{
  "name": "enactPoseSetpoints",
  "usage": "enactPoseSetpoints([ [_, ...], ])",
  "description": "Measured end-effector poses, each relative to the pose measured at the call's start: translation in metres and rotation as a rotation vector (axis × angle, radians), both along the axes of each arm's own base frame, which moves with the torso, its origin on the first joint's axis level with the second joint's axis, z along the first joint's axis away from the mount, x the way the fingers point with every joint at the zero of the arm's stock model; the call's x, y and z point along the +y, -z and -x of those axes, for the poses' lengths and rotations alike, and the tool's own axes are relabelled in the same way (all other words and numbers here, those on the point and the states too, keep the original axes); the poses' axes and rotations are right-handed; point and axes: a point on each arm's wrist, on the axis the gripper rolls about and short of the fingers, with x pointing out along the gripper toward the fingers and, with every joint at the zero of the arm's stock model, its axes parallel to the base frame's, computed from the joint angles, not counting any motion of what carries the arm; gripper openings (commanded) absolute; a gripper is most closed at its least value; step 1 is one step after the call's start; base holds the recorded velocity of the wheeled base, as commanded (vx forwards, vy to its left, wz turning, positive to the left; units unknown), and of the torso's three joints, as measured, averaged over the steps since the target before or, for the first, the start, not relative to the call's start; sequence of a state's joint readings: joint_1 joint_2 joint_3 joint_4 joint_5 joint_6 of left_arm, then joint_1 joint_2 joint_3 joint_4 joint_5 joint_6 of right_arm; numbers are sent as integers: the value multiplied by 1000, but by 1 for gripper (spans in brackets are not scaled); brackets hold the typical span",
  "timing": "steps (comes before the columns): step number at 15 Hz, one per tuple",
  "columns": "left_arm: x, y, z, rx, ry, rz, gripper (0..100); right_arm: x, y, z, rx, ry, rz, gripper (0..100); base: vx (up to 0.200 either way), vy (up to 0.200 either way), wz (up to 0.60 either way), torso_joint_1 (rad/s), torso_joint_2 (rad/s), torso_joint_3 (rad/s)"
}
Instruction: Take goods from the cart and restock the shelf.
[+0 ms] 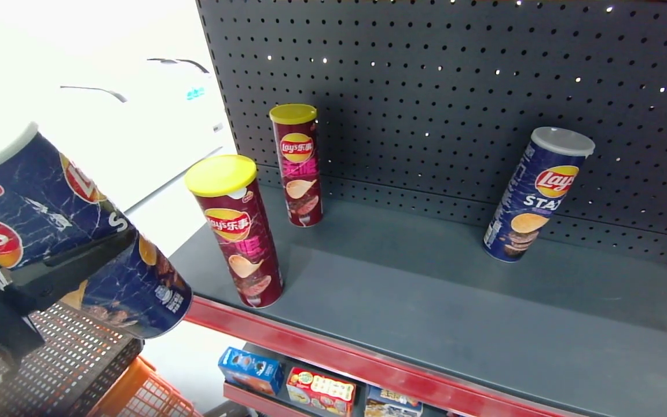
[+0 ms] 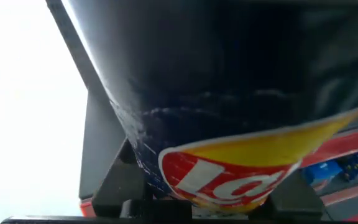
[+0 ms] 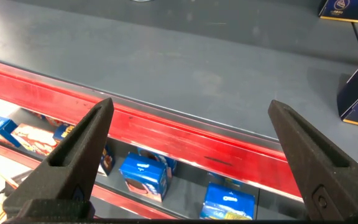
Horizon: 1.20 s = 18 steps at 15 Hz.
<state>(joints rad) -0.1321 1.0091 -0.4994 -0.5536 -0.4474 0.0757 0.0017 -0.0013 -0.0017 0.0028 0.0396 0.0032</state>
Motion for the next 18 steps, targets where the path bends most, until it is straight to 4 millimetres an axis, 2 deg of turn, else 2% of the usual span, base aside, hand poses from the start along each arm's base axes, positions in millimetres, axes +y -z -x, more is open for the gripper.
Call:
enactPoseSetpoints([
  [3, -8, 3, 11, 72, 80, -13, 0, 0, 0, 0, 0, 0, 0, 100, 0, 0, 0, 0, 0, 0],
  [12, -29, 0, 26, 58, 282, -17, 0, 0, 0, 0, 0, 1, 0, 100, 0, 0, 0, 0, 0, 0],
  [18, -38, 16, 32, 163, 382, -57, 0, 0, 0, 0, 0, 0, 0, 100, 0, 0, 0, 0, 0, 0],
])
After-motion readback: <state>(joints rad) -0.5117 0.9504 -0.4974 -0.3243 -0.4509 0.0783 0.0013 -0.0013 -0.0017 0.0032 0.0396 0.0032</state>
